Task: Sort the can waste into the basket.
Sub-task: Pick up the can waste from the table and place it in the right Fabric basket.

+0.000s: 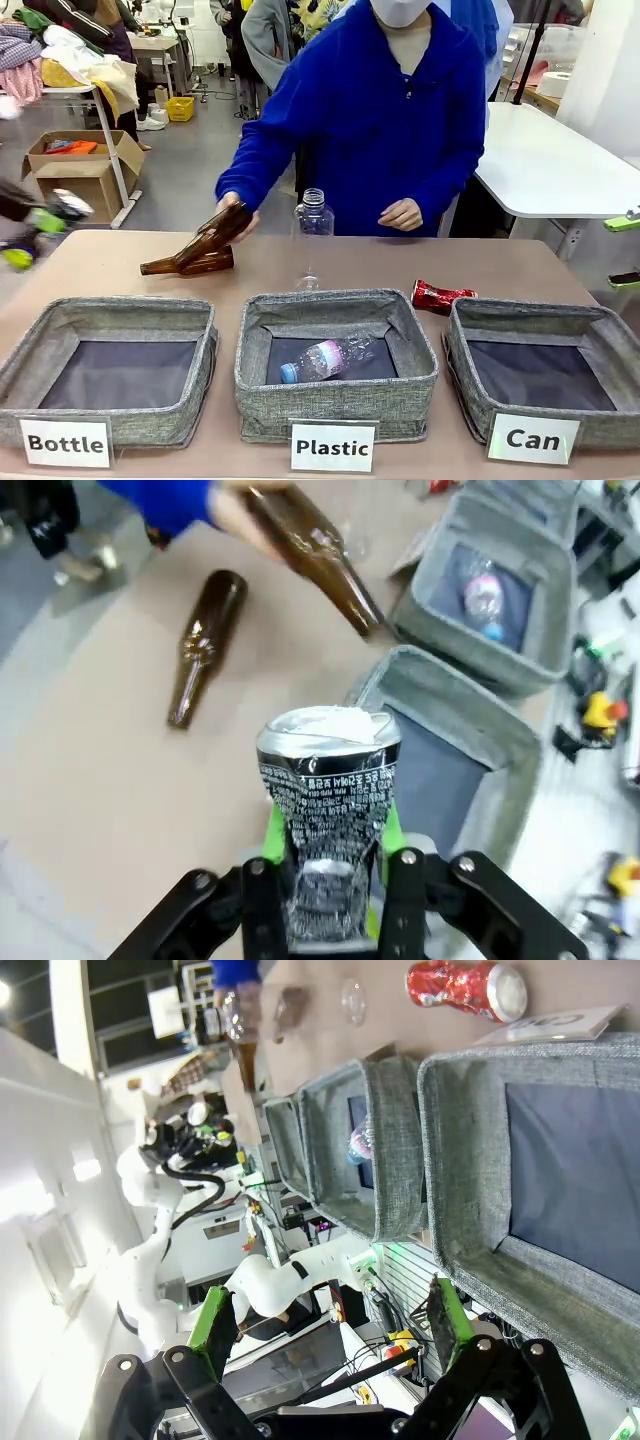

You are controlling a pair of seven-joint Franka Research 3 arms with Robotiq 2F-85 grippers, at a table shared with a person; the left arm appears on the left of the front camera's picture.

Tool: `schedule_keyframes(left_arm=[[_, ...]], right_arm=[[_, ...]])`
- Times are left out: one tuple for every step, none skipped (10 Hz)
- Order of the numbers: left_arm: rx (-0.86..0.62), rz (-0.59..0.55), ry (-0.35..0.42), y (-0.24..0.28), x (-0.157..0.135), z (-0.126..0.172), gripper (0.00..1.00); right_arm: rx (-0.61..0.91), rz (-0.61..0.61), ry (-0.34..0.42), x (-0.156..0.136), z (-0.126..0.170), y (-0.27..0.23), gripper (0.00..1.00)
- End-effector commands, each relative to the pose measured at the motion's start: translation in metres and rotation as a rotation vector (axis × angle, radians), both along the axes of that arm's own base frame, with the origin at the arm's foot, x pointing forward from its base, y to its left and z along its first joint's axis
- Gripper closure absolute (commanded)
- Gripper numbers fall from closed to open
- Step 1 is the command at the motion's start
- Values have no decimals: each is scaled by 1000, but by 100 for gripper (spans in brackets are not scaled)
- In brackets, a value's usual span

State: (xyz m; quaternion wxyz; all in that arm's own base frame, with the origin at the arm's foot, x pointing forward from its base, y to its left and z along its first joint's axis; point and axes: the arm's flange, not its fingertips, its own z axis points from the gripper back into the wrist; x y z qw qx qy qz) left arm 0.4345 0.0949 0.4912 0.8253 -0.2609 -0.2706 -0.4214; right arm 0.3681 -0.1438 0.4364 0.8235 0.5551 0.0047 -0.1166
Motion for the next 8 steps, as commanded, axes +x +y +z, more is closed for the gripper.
schedule_keyframes(left_arm=[[-241, 122, -8, 95, -33, 18, 100], [-309, 196, -22, 127, -58, 9, 100], [-408, 265, -21, 151, -85, -5, 100], [-475, 287, -31, 158, -101, -21, 100], [-505, 305, -38, 163, -109, -35, 100], [-527, 307, -34, 161, -109, -42, 100], [-536, 307, -26, 148, -101, -45, 100], [-547, 302, -14, 144, -93, -42, 100]], right_arm=[[20, -4, -24, 0, 2, 2, 0], [20, -4, -24, 0, 2, 2, 0], [20, -4, -24, 0, 2, 2, 0], [20, -4, -24, 0, 2, 2, 0], [20, -4, -24, 0, 2, 2, 0], [20, -4, -24, 0, 2, 2, 0], [20, -4, -24, 0, 2, 2, 0], [20, -4, -24, 0, 2, 2, 0]])
